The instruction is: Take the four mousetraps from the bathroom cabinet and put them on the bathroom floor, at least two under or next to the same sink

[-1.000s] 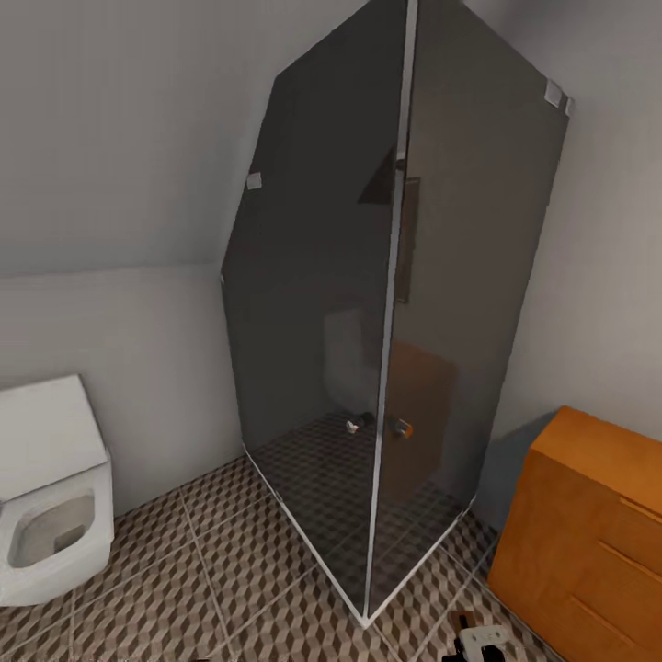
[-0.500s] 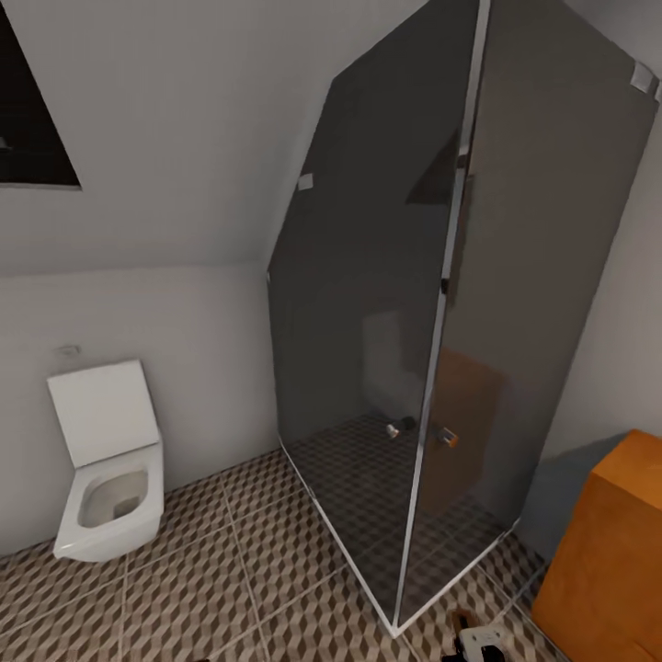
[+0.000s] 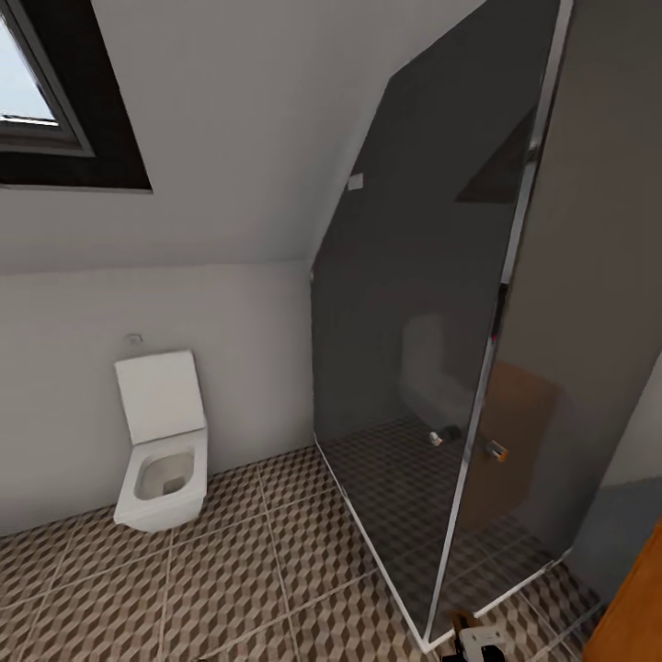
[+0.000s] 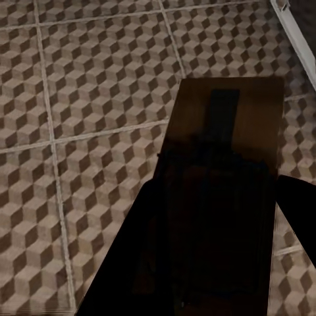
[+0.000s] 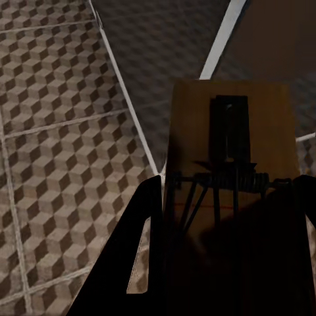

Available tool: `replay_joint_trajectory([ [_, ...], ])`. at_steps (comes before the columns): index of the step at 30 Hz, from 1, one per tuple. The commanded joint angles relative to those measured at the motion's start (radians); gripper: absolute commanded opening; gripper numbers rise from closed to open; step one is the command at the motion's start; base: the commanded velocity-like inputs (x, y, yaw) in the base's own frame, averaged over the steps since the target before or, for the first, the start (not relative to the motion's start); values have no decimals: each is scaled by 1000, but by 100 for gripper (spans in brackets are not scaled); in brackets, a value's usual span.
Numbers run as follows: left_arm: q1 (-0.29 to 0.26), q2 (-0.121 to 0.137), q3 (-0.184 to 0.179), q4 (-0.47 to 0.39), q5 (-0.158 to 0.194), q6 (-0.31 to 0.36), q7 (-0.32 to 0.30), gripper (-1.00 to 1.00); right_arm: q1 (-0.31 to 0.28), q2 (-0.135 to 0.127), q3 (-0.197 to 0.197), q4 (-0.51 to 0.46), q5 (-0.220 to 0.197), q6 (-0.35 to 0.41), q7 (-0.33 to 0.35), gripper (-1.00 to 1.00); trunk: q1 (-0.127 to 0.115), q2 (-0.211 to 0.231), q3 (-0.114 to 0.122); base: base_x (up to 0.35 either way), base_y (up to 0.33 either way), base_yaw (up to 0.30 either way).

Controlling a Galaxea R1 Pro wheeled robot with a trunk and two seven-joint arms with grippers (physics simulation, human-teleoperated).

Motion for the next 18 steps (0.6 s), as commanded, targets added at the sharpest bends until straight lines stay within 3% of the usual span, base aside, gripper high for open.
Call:
replay_joint_trajectory([
  [1,-2,1,9,5,-4,-6,-4,-100,-1,0,9,3,-10,-6,2,-100,0,-1,0,0,0,300],
  [18,7,11,9,5,-1,-41,-7,-100,0,0,9,3,-10,-6,2,-100,0,-1,0,0,0,300],
])
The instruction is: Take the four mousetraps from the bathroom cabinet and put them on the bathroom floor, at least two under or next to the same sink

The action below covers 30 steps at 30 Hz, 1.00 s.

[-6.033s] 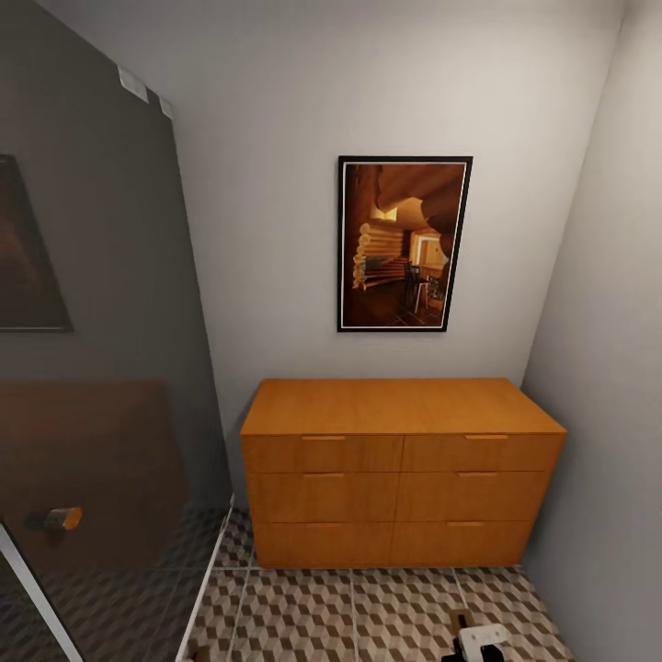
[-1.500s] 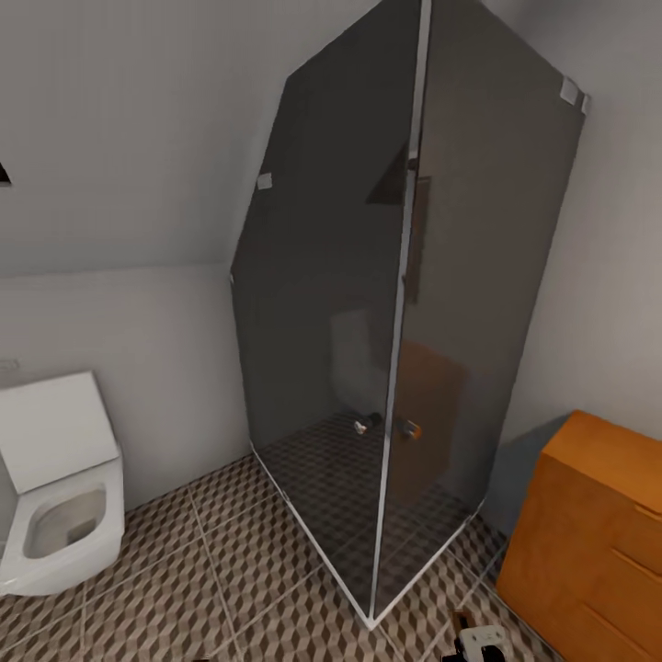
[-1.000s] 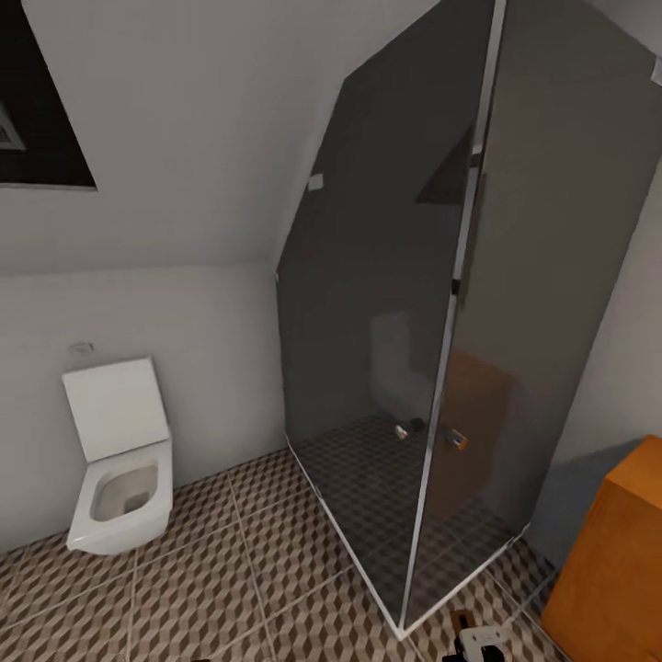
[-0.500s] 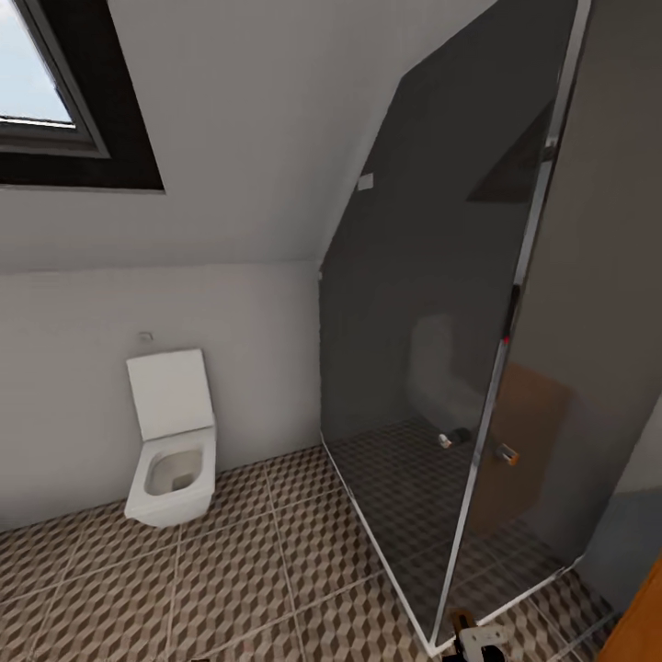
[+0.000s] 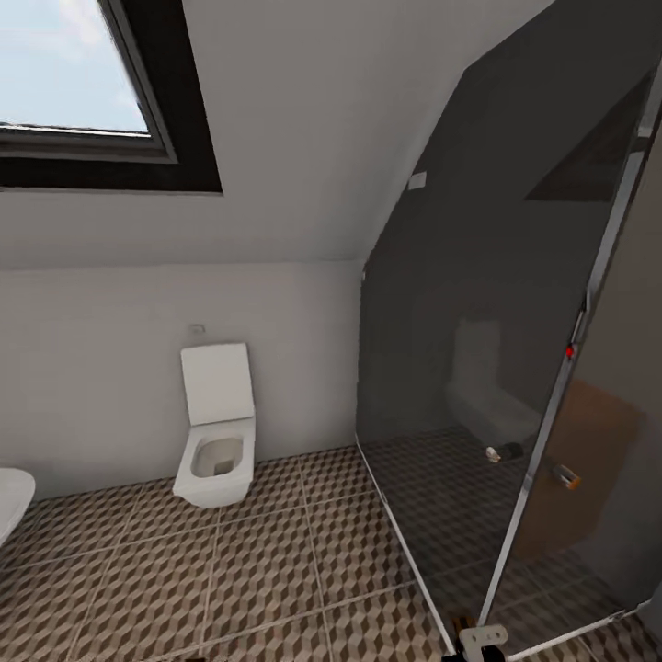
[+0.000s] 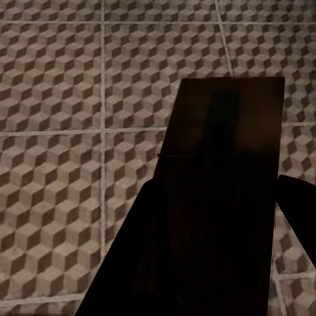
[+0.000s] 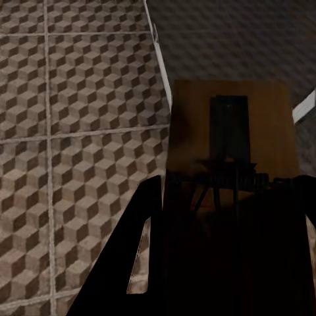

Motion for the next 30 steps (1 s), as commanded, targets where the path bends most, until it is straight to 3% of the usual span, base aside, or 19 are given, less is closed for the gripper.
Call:
replay_joint_trajectory([
  [1,-1,1,8,5,-3,-7,-5,-100,-1,0,9,3,-9,-6,2,-100,0,-1,0,0,0,300],
  [30,3,-3,8,5,-3,-14,-2,-100,0,0,9,3,-9,-6,2,-100,0,-1,0,0,0,300],
])
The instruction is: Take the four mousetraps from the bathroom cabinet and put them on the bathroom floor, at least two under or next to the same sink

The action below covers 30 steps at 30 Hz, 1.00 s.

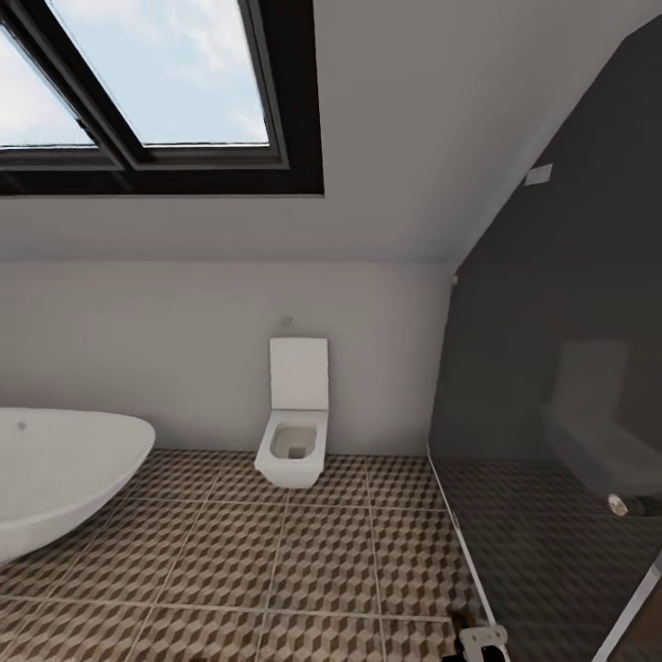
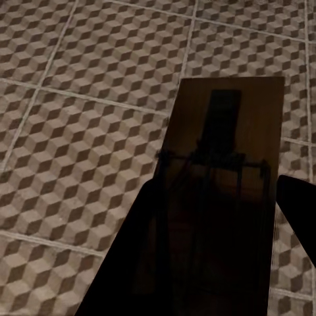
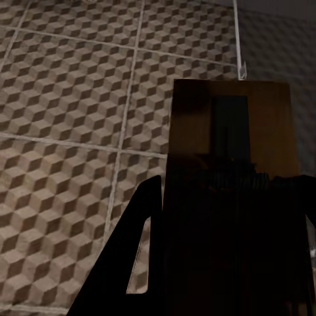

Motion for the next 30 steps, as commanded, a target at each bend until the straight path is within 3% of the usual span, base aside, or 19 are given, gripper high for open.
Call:
replay_joint_trajectory([
  [1,-2,1,9,5,-3,-5,-5,-100,-1,0,9,3,-9,-6,2,-100,0,-1,0,23,6,300],
  [17,-2,3,10,5,-3,-3,-5,-100,-2,0,9,3,-9,-7,2,-100,0,-1,0,253,146,52],
  [30,-2,4,10,5,-3,-3,-5,-100,-2,0,9,3,-9,-7,2,-100,0,-1,0,299,180,-226],
])
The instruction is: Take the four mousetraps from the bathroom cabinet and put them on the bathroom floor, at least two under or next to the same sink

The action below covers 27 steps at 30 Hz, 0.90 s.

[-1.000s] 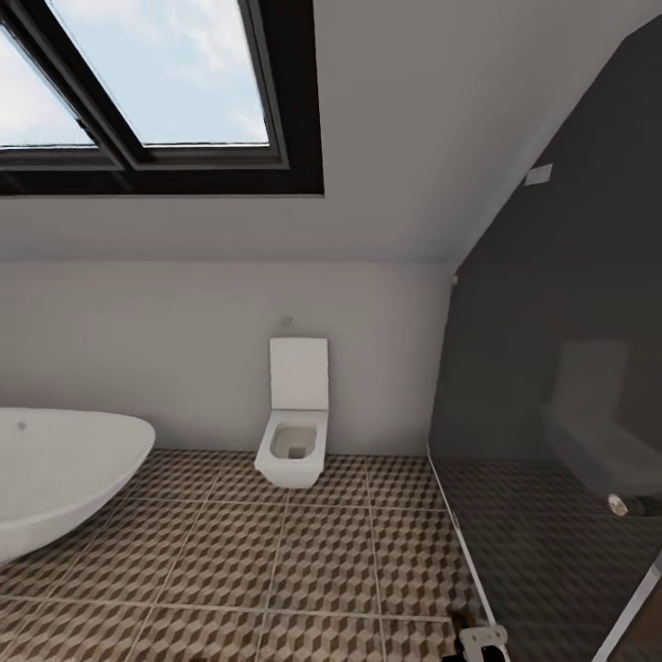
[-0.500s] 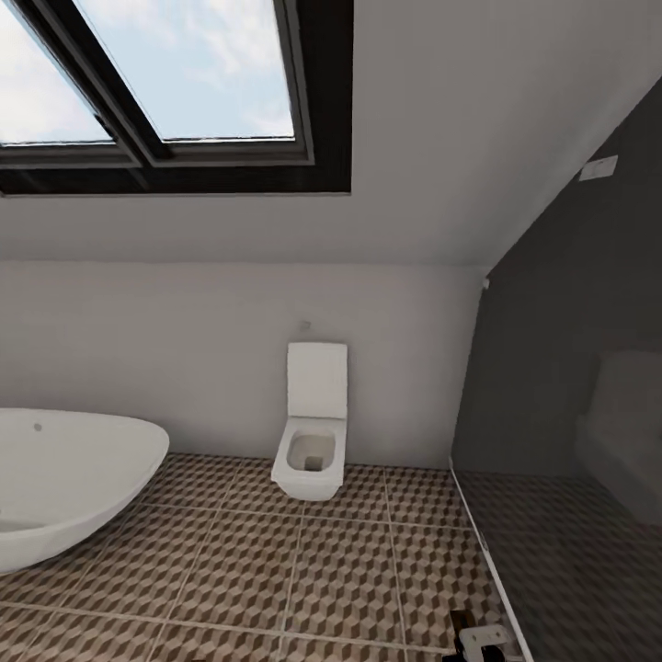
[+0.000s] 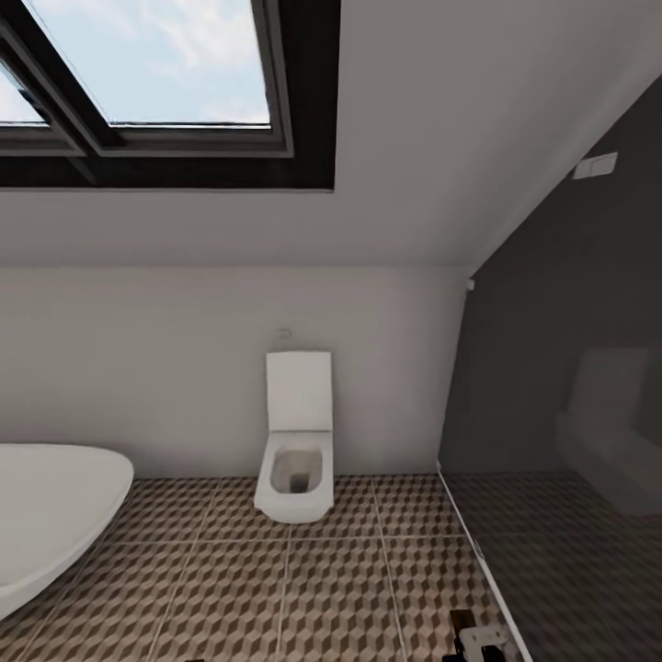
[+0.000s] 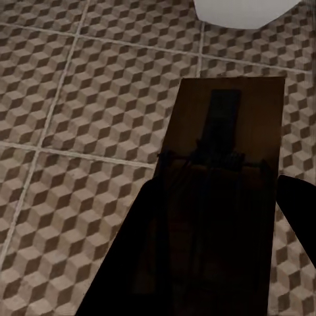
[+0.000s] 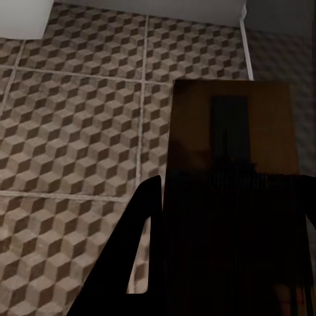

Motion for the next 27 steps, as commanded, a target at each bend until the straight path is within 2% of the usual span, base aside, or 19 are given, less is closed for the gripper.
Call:
replay_joint_trajectory([
  [1,-1,1,9,4,-4,-5,-5,-100,-1,1,9,4,-9,-6,2,-100,1,-1,0,299,180,-210],
  [18,-1,4,10,4,-1,-5,-5,-100,-1,1,9,4,-9,-6,2,-100,1,-1,0,278,201,-26],
  [22,-1,4,12,4,24,-5,-5,-100,-1,1,9,4,-9,-6,2,-100,1,-1,0,262,213,0],
  [24,-1,4,12,4,50,-5,-5,-100,-1,1,9,4,-9,-6,2,-100,1,-1,0,261,211,0],
  [27,-1,3,12,4,65,-6,-5,-100,-1,1,9,4,-9,-6,2,-100,1,-1,0,181,145,0],
])
